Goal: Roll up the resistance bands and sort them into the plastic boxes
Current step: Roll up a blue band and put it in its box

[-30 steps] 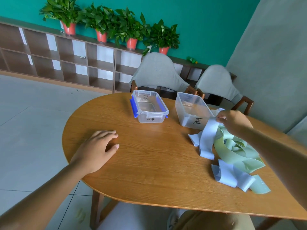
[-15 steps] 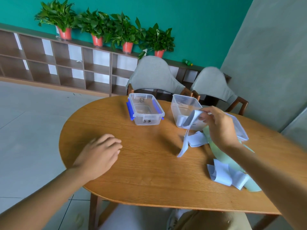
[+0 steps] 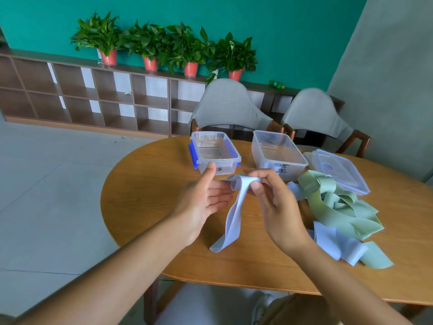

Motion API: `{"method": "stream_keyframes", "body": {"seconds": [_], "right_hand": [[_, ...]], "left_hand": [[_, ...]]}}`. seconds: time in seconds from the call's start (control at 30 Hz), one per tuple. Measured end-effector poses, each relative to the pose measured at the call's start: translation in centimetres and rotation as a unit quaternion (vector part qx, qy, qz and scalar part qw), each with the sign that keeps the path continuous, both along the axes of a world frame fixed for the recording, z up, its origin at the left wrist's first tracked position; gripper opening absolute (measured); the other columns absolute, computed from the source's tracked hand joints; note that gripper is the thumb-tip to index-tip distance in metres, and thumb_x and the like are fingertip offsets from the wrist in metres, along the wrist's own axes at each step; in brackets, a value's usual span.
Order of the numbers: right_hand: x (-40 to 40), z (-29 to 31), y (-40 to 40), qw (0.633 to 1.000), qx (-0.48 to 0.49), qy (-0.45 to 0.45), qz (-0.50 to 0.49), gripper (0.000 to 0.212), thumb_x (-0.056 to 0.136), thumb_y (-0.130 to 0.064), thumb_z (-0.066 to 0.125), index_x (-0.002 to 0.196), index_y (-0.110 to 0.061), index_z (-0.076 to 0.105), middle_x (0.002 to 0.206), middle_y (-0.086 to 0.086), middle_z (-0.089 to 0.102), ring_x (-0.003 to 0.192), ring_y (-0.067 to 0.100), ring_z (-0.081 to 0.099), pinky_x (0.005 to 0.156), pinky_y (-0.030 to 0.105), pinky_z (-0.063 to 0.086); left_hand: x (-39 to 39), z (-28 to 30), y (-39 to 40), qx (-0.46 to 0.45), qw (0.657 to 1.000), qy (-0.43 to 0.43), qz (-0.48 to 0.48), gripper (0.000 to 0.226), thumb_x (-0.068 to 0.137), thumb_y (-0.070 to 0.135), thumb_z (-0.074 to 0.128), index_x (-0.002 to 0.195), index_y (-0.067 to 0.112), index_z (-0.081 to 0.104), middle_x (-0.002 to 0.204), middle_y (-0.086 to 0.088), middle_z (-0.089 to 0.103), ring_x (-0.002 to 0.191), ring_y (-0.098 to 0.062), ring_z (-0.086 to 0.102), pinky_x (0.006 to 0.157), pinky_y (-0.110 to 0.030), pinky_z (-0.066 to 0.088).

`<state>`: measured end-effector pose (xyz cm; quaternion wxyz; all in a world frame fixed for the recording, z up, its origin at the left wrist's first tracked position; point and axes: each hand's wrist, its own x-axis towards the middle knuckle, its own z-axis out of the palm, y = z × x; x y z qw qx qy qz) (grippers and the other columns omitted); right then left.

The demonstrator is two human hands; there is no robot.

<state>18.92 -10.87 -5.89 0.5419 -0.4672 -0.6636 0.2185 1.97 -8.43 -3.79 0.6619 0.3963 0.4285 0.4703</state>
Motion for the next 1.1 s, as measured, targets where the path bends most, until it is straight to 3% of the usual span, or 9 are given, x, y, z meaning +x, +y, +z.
{"method": "stream_keyframes", "body": {"seconds": [0.17, 0.27, 0.33, 0.5, 0.6, 0.73, 0.87, 0.93, 1.1], "right_hand": [[-0.7, -0.9, -0.6, 1.0, 0.014, 0.0, 0.027, 0.017, 0.103, -0.01, 0.05, 0.113, -0.014, 0.063, 0.116, -0.005, 0.068, 0.116, 0.016, 0.061, 0.099, 0.028, 0.048], [-1.3, -1.1, -0.5, 0.999, 0.002, 0.016, 0.043, 0.018, 0.103, -0.007, 0.051, 0.114, -0.015, 0.064, 0.12, -0.002, 0.066, 0.118, 0.018, 0.06, 0.1, 0.032, 0.048], [-1.8, -1.1, -0.4, 0.998, -0.01, 0.031, 0.05, 0.022, 0.102, -0.006, 0.052, 0.117, -0.017, 0.063, 0.122, -0.003, 0.065, 0.119, 0.018, 0.059, 0.101, 0.036, 0.048], [-3.7, -1.5, -0.1, 0.991, -0.067, 0.087, 0.078, 0.046, 0.099, -0.003, 0.056, 0.14, -0.021, 0.042, 0.127, -0.025, 0.058, 0.108, -0.013, 0.056, 0.09, 0.014, 0.048], [-4.3, -2.7, 0.7, 0.984, -0.125, 0.098, 0.082, 0.06, 0.097, -0.007, 0.063, 0.145, -0.03, 0.034, 0.132, -0.001, 0.059, 0.116, -0.004, 0.058, 0.091, 0.021, 0.05], [-4.8, -3.8, 0.8, 0.963, -0.221, 0.102, 0.119, 0.066, 0.097, -0.016, 0.066, 0.146, -0.039, 0.029, 0.115, 0.002, 0.07, 0.104, 0.011, 0.069, 0.087, 0.031, 0.057], [-4.7, -4.4, 0.9, 0.965, -0.23, 0.054, 0.115, 0.066, 0.096, -0.013, 0.065, 0.146, -0.039, 0.031, 0.099, -0.002, 0.069, 0.083, 0.01, 0.069, 0.064, 0.024, 0.054], [-4.7, -4.9, 1.2, 0.962, -0.24, 0.057, 0.117, 0.067, 0.096, -0.008, 0.064, 0.146, -0.038, 0.032, 0.101, 0.0, 0.069, 0.075, 0.012, 0.068, 0.064, 0.024, 0.053], [-5.4, -5.6, 2.3, 0.96, -0.249, 0.074, 0.106, 0.058, 0.097, -0.004, 0.06, 0.143, -0.032, 0.037, 0.094, 0.005, 0.072, 0.066, 0.018, 0.067, 0.066, 0.027, 0.056]], "left_hand": [[-0.3, -0.2, 1.0, -0.073, 0.994, -0.075, 0.013, 0.03, 0.094, 0.03, 0.068, 0.111, 0.006, 0.071, 0.1, -0.01, 0.077, 0.084, -0.017, 0.075, 0.08, -0.028, 0.058], [-0.4, -0.4, 1.8, -0.06, 0.995, -0.071, 0.029, 0.019, 0.093, 0.006, 0.066, 0.113, 0.006, 0.069, 0.091, -0.007, 0.076, 0.071, -0.012, 0.073, 0.068, -0.023, 0.057], [-0.6, -0.2, 2.4, -0.03, 0.997, -0.042, 0.063, 0.019, 0.093, 0.0, 0.064, 0.111, 0.003, 0.068, 0.098, -0.012, 0.076, 0.074, -0.015, 0.073, 0.066, -0.024, 0.056], [-1.5, 0.0, 4.7, 0.002, 0.991, 0.005, 0.137, 0.018, 0.094, 0.004, 0.064, 0.111, 0.0, 0.068, 0.109, -0.018, 0.074, 0.098, -0.031, 0.071, 0.088, -0.041, 0.058], [-2.2, 0.4, 5.8, 0.02, 0.985, 0.048, 0.167, 0.002, 0.092, 0.01, 0.07, 0.092, 0.009, 0.069, 0.105, -0.018, 0.074, 0.095, -0.033, 0.068, 0.09, -0.045, 0.053], [-3.3, 0.9, 7.7, 0.048, 0.973, 0.1, 0.201, 0.009, 0.093, 0.015, 0.07, 0.086, 0.017, 0.065, 0.103, -0.011, 0.074, 0.099, -0.03, 0.071, 0.094, -0.048, 0.055], [-4.7, 1.0, 10.5, 0.078, 0.955, 0.165, 0.234, 0.016, 0.095, 0.019, 0.068, 0.08, 0.021, 0.062, 0.086, -0.001, 0.068, 0.081, -0.019, 0.067, 0.071, -0.031, 0.055], [-5.3, 0.8, 11.8, 0.081, 0.949, 0.183, 0.243, 0.008, 0.096, 0.023, 0.067, 0.092, 0.018, 0.065, 0.09, -0.002, 0.068, 0.074, -0.011, 0.062, 0.06, -0.022, 0.046], [-6.4, -0.4, 15.0, 0.074, 0.942, 0.194, 0.263, 0.017, 0.096, 0.026, 0.068, 0.11, 0.016, 0.064, 0.1, -0.003, 0.068, 0.078, -0.009, 0.061, 0.06, -0.02, 0.046]]}}
